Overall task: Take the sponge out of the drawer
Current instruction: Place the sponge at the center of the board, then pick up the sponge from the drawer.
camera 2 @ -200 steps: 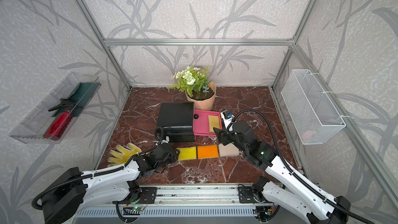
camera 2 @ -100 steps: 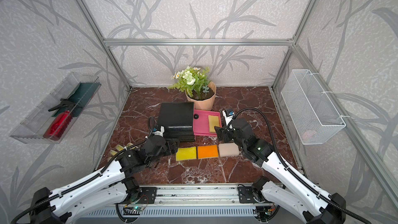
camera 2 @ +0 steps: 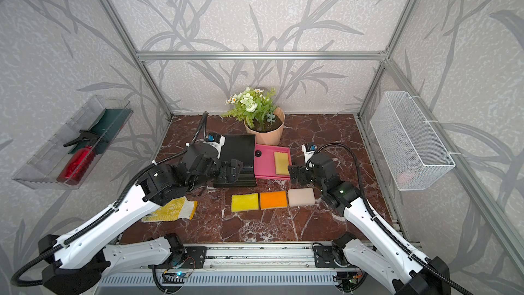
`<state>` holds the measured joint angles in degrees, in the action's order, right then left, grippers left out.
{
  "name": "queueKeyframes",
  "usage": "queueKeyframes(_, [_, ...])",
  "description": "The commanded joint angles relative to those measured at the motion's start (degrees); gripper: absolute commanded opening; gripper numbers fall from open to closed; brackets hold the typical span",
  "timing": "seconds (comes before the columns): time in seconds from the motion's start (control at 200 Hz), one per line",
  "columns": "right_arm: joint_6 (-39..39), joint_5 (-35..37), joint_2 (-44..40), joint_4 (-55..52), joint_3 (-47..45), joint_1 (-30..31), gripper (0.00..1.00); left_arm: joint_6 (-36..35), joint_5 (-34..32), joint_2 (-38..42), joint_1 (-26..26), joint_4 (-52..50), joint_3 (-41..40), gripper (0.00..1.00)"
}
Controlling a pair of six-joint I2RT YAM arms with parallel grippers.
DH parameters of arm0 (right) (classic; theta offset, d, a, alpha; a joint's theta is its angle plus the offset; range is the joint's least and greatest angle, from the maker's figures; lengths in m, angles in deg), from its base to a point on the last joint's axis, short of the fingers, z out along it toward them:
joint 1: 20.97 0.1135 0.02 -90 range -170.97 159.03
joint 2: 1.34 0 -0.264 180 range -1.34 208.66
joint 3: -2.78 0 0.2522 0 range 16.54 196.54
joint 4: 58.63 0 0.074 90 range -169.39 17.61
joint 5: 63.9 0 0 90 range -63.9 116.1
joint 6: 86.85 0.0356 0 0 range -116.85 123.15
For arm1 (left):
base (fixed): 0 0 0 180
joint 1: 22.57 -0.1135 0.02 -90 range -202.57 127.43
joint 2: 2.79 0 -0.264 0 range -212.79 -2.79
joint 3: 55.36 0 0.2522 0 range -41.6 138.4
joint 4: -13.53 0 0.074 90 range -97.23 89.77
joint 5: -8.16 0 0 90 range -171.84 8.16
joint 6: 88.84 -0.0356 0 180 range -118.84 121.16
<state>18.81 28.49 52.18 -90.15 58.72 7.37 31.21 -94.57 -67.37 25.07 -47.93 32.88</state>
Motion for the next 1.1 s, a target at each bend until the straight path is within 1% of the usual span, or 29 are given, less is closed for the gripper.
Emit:
queueKeyframes(0.0, [0.97, -1.16, 1.2, 1.26, -0.54, -1.16, 0.99, -9.2, -4.16, -2.5, -2.08, -6.39, 5.96, 0.99])
queueKeyframes(0.05, [1.24, -1.23, 1.71, 1.41, -0.66, -1.72, 0.99, -11.32, -2.6, -3.7, -4.53, -6.25, 7.88, 0.99])
queueKeyframes(0.13, [1.47, -1.99, 2.42, 1.93, -1.06, -2.48, 0.99, -13.03, 1.33, -5.5, -10.07, -6.0, 9.59, 0.99])
queueKeyframes(0.19, [1.7, -2.13, 2.85, 2.33, -1.4, -2.67, 0.99, -13.55, 3.77, -6.4, -13.85, -5.22, 8.89, 0.98])
queueKeyframes(0.24, [1.76, -2.3, 3.23, 2.88, -1.67, -2.76, 0.99, -13.86, 4.86, -6.44, -15.71, -3.6, 7.18, 0.97])
queueKeyframes(0.38, [2.14, -3.57, 5.88, 4.34, -1.83, -2.76, 1.0, -14.39, 7.45, -5.39, -17.41, 3.1, 0.92, 0.97])
queueKeyframes(0.55, [2.43, -7.27, 10.68, 6.55, -0.67, -2.78, 0.93, -15.04, 8.95, -5.2, -19.62, 9.77, -5.01, 0.97])
queueKeyframes(0.655, [2.31, -8.02, 13.53, 8.76, 0.03, -2.6, 0.91, -14.12, 12.41, -3.97, -21.95, 12.7, -7.84, 0.98])
queueKeyframes(0.82, [1.91, -6.7, 21.39, 10.19, 3.7, -0.92, 0.84, -12.31, 15.88, -1.41, -23.68, 16.53, -12.48, 0.97])
queueKeyframes(0.92, [1.1, -4.95, 26.75, 11.09, 6.57, 1.35, 0.81, -11.89, 17.15, -1.34, -24.16, 16.97, -13.08, 0.97])
queueKeyframes(1.035, [0.95, -1.86, 31.84, 12.21, 9.8, 3.98, 0.8, -11.57, 18.23, -0.96, -24.36, 17.46, -13.57, 0.97])
queueKeyframes(1.095, [0.8, -1.43, 34.07, 12.48, 11.13, 4.81, 0.8, -11.5, 18.68, -0.77, -24.46, 17.35, -13.74, 0.97])
